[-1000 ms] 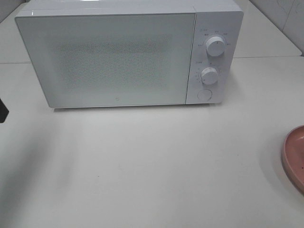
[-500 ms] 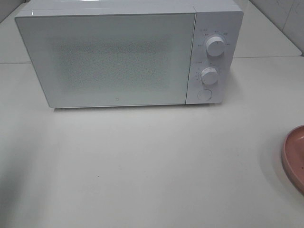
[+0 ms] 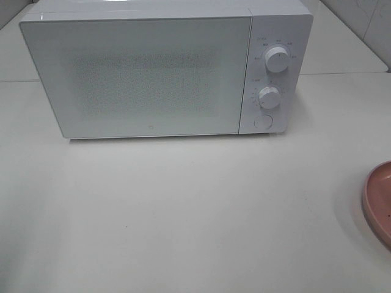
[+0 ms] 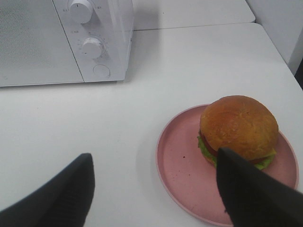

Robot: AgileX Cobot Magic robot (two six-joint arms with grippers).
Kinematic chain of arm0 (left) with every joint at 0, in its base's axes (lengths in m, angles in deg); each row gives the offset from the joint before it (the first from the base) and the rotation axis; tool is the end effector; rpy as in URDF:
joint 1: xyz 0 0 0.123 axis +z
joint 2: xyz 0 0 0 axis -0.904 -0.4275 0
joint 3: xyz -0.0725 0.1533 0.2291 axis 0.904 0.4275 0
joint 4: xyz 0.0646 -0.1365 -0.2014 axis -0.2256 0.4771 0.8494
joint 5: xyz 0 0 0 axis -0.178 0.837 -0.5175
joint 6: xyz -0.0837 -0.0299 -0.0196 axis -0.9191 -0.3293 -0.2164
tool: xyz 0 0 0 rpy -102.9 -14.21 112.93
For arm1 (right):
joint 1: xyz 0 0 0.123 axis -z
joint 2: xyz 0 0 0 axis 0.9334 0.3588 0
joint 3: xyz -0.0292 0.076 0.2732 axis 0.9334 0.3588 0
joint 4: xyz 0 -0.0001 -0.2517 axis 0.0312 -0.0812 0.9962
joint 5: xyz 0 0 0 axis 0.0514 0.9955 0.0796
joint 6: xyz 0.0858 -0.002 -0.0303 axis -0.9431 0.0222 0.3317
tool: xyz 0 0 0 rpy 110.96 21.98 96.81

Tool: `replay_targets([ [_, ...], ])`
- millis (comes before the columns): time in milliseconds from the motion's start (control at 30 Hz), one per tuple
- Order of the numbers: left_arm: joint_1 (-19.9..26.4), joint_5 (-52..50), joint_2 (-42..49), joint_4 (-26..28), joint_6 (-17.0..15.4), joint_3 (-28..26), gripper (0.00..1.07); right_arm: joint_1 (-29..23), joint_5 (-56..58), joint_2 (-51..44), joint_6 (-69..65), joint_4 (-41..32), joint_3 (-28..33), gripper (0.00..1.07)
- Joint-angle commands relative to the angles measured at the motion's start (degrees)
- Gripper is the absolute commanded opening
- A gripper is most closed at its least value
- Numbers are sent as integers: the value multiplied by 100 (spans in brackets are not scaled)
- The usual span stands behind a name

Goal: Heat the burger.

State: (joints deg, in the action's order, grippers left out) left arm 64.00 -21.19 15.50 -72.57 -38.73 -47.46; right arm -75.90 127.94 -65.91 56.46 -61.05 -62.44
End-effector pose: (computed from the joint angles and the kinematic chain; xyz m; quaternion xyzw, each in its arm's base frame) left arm 0.0736 -0.0093 0.2660 0.0340 0.9552 -0.0417 0.2909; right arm -0.0003 -0.0067 0.2825 -0.0121 0.8281 0.0158 0.5602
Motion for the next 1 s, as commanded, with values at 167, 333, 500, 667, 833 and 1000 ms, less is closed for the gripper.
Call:
replay_targets([
  [167,0,34,991,-29,17,29,102,34,-17,-160,63,40,0,69],
  [333,0,34,1765,-29,17,29,102,34,-17,-160,63,40,0,69],
  [500,0,29,2687,-29,11,29,102,34,-17,-160,63,40,0,69],
  [667,-6,29,3203,-34,11,40,102,34,-17,-160,63,40,0,69],
  [833,-6,29,3186,-40,-11,40,102,34,-17,-160,63,40,0,69],
  [1000,-6,29,3186,-40,-11,40,102,34,-17,-160,63,40,0,69],
])
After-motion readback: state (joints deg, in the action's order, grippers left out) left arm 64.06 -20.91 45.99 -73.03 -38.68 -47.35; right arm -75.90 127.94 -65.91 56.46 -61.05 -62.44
